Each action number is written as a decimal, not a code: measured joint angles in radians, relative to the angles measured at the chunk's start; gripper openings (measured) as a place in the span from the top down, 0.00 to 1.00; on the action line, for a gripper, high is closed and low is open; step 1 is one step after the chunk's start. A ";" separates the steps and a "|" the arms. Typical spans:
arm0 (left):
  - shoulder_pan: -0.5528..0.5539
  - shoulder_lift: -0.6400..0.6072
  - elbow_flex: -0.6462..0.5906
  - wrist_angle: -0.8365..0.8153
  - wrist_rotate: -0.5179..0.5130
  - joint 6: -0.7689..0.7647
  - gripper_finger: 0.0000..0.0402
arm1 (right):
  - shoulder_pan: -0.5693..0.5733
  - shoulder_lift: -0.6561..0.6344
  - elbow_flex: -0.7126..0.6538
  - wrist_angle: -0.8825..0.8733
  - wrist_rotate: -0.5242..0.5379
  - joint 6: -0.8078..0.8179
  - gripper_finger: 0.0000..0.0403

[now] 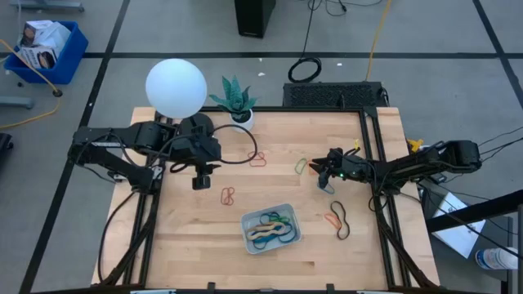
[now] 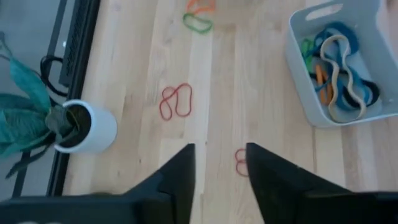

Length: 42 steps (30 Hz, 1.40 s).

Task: Pick and place rubber bands into bin
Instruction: Put the bottom red rubber band into the gray bin

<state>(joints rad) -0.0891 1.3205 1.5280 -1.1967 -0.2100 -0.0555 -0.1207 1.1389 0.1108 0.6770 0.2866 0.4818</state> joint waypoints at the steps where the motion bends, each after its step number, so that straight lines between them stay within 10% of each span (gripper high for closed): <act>1: 0.001 0.000 -0.006 -0.002 0.000 -0.011 0.59 | 0.000 0.000 0.000 0.000 0.000 -0.002 0.72; 11: 0.006 -0.001 -0.192 -0.002 -0.001 0.002 0.46 | 0.000 0.000 0.000 0.000 0.003 -0.018 0.72; 26: 0.063 0.000 -0.670 0.590 0.164 -0.019 0.46 | -0.024 0.000 0.000 0.000 0.006 -0.026 0.72; 42: 0.063 0.076 -0.874 0.849 0.160 -0.030 0.46 | -0.024 0.000 0.000 0.000 0.005 -0.030 0.72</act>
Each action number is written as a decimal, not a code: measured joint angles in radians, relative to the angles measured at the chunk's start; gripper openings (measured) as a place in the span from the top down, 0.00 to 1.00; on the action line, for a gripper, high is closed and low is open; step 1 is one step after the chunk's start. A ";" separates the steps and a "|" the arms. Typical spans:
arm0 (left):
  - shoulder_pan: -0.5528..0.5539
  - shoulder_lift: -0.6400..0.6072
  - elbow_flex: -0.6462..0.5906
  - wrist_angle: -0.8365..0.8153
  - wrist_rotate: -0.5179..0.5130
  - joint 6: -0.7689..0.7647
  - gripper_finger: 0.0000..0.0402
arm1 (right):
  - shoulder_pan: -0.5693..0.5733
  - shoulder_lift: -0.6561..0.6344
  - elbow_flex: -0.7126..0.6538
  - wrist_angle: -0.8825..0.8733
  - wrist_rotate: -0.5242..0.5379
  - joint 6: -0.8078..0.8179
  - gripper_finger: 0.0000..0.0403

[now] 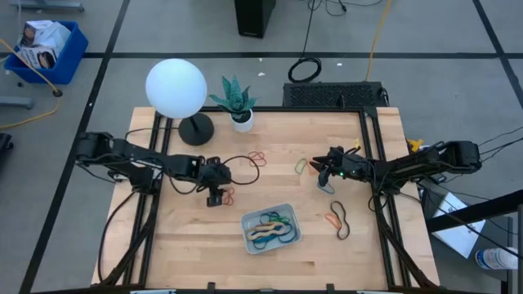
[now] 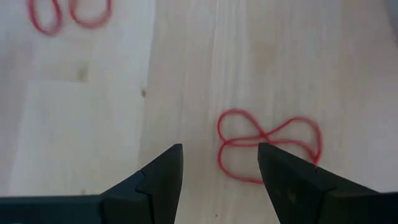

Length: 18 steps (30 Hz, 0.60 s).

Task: Pick and place rubber bands into bin
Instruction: Put the bottom red rubber band into the gray bin

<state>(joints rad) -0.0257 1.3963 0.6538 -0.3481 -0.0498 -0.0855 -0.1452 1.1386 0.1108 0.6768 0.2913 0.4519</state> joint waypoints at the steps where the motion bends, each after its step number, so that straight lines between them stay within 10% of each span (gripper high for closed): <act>1: 0.000 0.017 -0.002 -0.004 0.000 -0.001 0.46 | 0.000 0.000 0.000 0.000 0.000 0.000 0.72; 18: -0.001 0.138 0.002 0.012 0.016 -0.022 0.59 | 0.000 0.000 0.000 -0.008 -0.001 -0.004 0.72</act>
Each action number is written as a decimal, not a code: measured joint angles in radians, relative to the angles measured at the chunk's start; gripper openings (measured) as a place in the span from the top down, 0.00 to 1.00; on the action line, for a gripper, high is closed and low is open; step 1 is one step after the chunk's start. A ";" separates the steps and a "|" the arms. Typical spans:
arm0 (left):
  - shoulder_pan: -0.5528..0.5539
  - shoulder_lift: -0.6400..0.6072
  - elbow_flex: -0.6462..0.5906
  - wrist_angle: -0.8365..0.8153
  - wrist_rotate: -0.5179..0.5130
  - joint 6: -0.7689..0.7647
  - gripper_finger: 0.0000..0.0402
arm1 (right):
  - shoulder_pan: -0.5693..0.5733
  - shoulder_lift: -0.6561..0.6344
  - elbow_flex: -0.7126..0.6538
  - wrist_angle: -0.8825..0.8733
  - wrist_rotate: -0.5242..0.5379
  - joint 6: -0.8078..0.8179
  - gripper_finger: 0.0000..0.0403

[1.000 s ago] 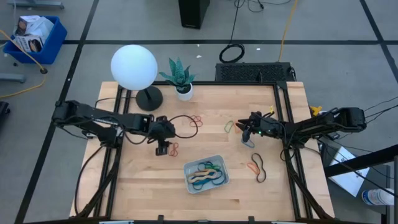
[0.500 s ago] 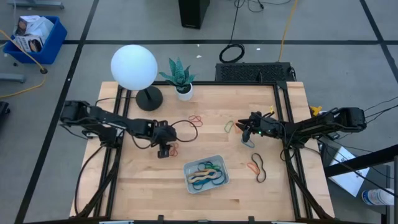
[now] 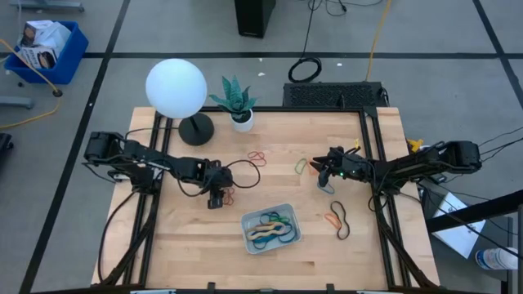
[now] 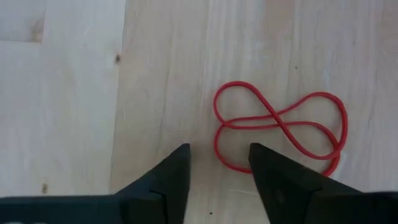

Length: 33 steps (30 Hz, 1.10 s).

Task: Pick and place rubber bands into bin
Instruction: Put the bottom red rubber band into the gray bin

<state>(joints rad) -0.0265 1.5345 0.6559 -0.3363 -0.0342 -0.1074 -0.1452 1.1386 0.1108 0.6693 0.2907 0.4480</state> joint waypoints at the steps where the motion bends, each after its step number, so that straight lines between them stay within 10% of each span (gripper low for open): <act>1: 0.000 0.000 0.000 0.001 0.004 0.000 0.62 | 0.000 0.000 0.000 0.000 0.000 0.000 0.72; 13: 0.000 0.003 -0.003 0.045 -0.003 0.004 0.98 | 0.000 0.000 0.000 0.000 0.000 -0.023 0.72; 33: 0.000 -0.185 0.078 0.027 0.165 -0.093 0.99 | 0.000 0.000 0.000 0.000 -0.005 -0.041 0.72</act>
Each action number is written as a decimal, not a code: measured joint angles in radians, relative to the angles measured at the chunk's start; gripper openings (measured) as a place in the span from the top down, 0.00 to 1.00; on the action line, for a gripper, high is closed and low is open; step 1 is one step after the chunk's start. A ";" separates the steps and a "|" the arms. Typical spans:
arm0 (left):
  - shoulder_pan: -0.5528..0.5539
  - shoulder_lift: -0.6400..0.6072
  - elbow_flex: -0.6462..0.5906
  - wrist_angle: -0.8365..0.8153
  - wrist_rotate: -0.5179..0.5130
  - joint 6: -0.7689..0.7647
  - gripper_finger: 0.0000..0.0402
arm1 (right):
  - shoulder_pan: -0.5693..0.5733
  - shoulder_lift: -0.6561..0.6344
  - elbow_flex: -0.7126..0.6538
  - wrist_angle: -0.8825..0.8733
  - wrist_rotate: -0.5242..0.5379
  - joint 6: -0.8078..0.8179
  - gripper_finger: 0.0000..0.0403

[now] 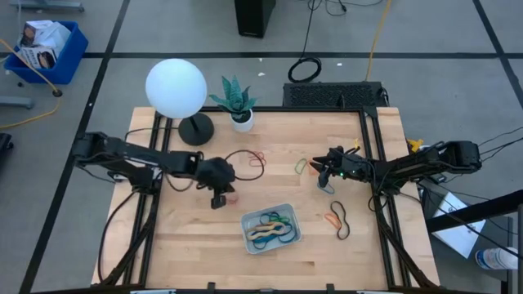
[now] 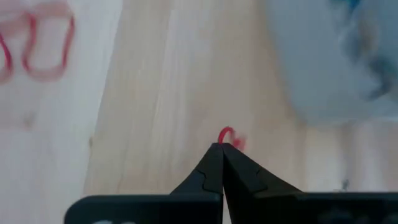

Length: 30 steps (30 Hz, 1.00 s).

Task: Pick and place rubber bands into bin
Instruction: Put the bottom red rubber band into the gray bin

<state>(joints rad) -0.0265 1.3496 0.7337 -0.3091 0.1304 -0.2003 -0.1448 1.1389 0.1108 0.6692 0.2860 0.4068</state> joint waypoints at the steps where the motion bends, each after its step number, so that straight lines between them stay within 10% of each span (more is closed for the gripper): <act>1: 0.000 -0.030 0.007 -0.002 0.005 -0.004 0.99 | 0.000 0.000 0.000 0.000 0.000 0.000 0.72; 14: -0.003 -0.270 0.267 0.034 0.009 0.037 1.00 | 0.000 0.000 0.000 0.009 0.000 0.000 0.72; 30: -0.064 -0.079 0.710 -0.188 0.081 0.150 1.00 | 0.000 0.000 0.000 0.015 0.000 0.000 0.72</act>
<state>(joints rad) -0.0901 1.2707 1.4433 -0.4968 0.2119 -0.0508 -0.1444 1.1389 0.1112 0.6843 0.2859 0.4068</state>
